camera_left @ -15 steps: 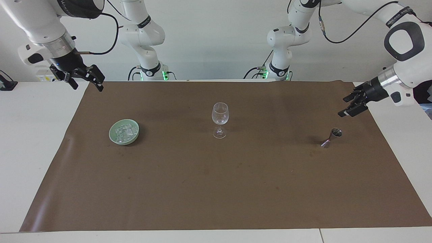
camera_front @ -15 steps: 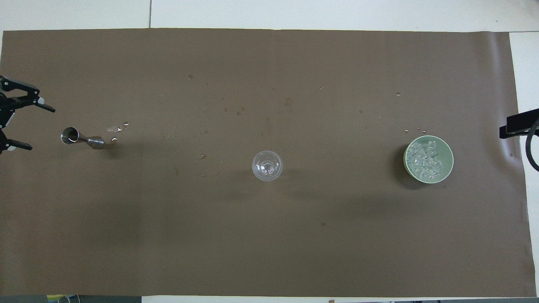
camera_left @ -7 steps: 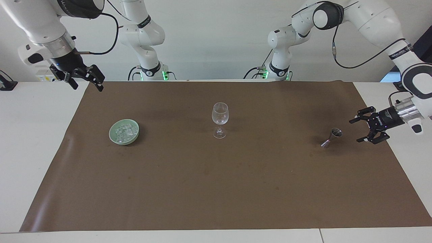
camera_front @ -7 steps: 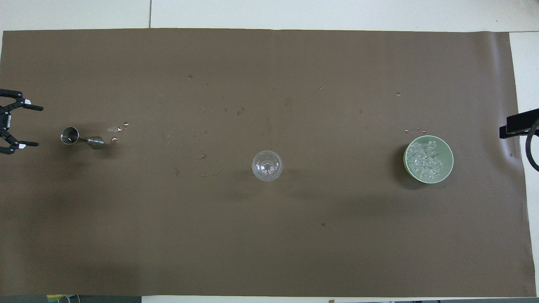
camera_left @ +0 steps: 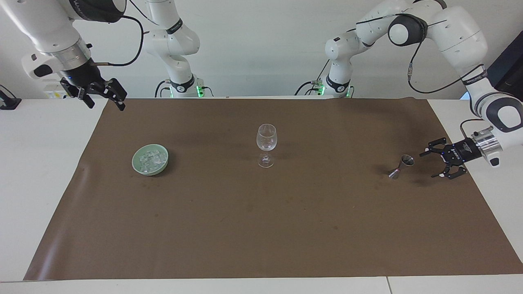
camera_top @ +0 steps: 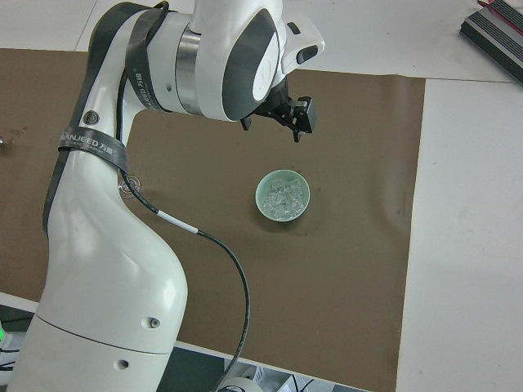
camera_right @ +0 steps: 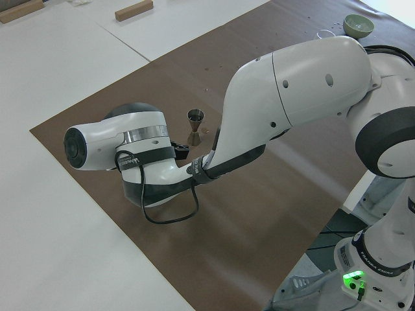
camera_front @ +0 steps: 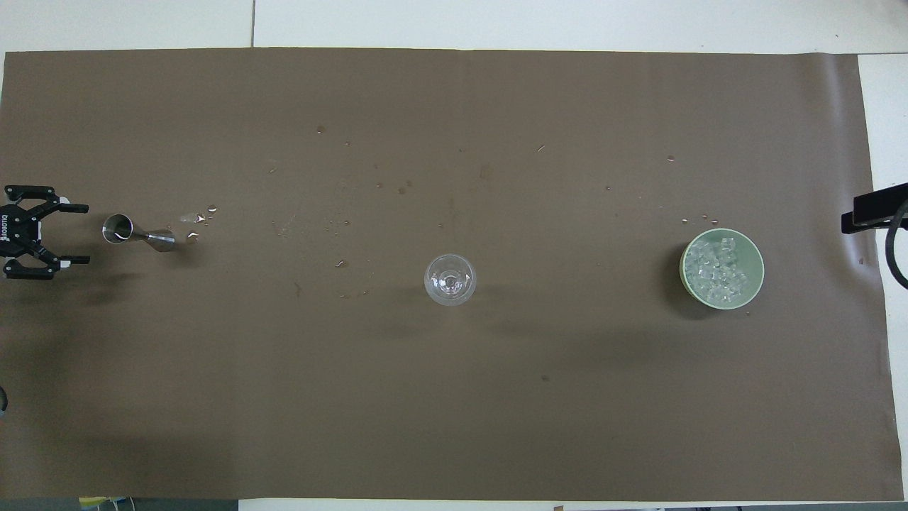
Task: Pour wine and add ice with both arms
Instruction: 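Open the left gripper and close it around the silver shot cup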
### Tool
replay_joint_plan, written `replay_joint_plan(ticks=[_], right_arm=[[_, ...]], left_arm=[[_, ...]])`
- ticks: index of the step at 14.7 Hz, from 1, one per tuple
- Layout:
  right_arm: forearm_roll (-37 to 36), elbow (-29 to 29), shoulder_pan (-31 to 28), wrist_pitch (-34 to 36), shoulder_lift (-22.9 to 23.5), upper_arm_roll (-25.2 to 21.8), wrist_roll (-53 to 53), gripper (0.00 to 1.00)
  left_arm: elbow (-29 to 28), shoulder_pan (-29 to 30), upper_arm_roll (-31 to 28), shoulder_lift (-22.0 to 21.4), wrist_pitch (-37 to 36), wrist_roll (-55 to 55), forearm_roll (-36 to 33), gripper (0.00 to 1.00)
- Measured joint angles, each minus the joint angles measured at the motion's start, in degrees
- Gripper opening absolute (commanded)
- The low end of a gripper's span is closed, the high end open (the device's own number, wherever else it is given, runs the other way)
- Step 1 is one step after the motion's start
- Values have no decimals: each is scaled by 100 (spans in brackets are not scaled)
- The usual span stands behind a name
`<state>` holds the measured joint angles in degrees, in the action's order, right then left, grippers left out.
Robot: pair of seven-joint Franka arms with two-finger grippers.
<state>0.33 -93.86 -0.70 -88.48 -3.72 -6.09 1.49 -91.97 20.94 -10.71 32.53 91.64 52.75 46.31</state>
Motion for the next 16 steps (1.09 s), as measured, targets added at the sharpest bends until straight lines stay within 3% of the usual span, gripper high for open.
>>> replay_joint_plan(ticks=[4,8,16], right_arm=[[0,0,0,0,0,0,0,100],[0,0,0,0,0,0,0,100],[0,0,0,0,0,0,0,100]], left_arm=[[-455,-34,59,-115,64,-62,484,100],[-988,-85,120,-338,97,-798,935,100],[-1892,-348,129,-581,894,-930,1710,100]])
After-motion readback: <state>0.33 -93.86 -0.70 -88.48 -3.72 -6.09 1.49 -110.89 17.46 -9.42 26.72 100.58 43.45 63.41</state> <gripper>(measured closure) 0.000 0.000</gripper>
